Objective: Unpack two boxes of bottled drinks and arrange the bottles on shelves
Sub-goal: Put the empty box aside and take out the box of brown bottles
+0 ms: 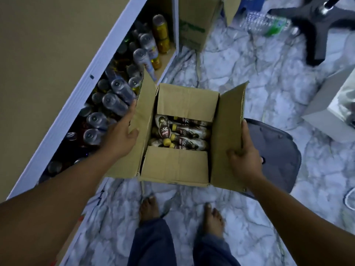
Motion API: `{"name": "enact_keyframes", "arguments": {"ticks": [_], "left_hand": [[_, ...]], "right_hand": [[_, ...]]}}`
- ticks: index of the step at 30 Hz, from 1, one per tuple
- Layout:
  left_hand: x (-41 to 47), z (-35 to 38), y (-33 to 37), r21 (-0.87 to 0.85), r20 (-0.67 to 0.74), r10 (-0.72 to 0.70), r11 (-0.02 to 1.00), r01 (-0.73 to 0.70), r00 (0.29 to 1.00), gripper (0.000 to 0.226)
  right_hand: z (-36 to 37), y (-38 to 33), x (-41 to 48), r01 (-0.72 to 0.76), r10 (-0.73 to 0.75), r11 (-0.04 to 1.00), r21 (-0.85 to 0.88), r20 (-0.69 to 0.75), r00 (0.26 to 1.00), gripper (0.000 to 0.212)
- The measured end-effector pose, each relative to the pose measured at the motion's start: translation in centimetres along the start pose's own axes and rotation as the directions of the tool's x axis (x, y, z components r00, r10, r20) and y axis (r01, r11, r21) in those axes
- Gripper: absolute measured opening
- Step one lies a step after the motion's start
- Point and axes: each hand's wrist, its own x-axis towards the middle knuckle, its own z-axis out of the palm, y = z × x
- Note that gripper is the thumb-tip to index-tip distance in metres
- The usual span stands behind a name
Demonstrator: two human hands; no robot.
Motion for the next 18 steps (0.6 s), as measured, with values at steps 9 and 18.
{"name": "enact_keyframes", "arguments": {"ticks": [9,18], "left_hand": [[4.9,3.4,-0.2,0.068,0.100,0.102,0.992,-0.109,0.990,0.087],[3.2,5.5,-2.4,0.085,0.167,0.086,0.991,-0.102,0.982,0.084]], "right_hand": [[3.6,3.0,-0.5,-0.138,0.142,0.990,0.040,-0.124,0.982,0.095],[6.9,5.1,-2.5,-0.185,0.191,0.982,0.050,-0.168,0.967,0.093]]}}
